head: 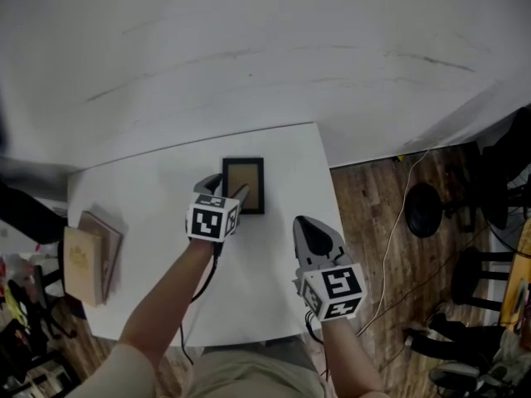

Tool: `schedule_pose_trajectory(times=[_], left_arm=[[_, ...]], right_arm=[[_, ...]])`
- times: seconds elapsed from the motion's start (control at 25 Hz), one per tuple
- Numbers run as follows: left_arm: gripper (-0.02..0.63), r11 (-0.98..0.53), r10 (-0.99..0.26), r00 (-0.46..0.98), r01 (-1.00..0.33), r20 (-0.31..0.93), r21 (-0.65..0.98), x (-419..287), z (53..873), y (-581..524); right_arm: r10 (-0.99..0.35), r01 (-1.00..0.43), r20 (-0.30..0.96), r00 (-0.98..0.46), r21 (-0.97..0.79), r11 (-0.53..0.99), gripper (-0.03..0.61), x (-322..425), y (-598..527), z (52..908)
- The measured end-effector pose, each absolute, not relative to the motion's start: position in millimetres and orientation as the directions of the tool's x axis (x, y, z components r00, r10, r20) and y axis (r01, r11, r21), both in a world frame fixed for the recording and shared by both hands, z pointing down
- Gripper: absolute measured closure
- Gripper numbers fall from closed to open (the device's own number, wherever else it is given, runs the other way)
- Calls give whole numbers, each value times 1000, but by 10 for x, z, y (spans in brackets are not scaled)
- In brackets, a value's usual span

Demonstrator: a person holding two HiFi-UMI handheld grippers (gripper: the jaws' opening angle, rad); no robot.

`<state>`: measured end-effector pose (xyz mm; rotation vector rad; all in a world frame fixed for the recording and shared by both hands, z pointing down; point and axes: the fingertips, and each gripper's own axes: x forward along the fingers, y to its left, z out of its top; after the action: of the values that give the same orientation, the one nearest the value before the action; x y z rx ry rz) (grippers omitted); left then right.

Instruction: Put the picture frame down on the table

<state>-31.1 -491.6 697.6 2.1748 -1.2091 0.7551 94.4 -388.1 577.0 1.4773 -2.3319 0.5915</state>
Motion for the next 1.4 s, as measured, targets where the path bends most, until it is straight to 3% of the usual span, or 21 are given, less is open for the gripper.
schedule_pose_trajectory(times=[0.2,0.28,0.84,1.4], left_arm=[[327,-488,-604,489,-851,630,193,-293,6531,-4767],[387,-511,-610,509,-839,607,190,-275,6325,-4648],[522,-624,-702,602,-777,381,79,-297,4796,-3871],[561,-671,-715,664,-740,216,53,-426,3811,-2995]], right_arm=[[-797,-901,423,-431,-158,404,555,935,-3870,5395],[-802,-896,402,-442,-150,418,555,927,-3818,5187],[-837,-860,200,-510,-148,488,555,936,-3271,3903],[-849,-852,75,-523,-42,522,555,990,-2374,3084]])
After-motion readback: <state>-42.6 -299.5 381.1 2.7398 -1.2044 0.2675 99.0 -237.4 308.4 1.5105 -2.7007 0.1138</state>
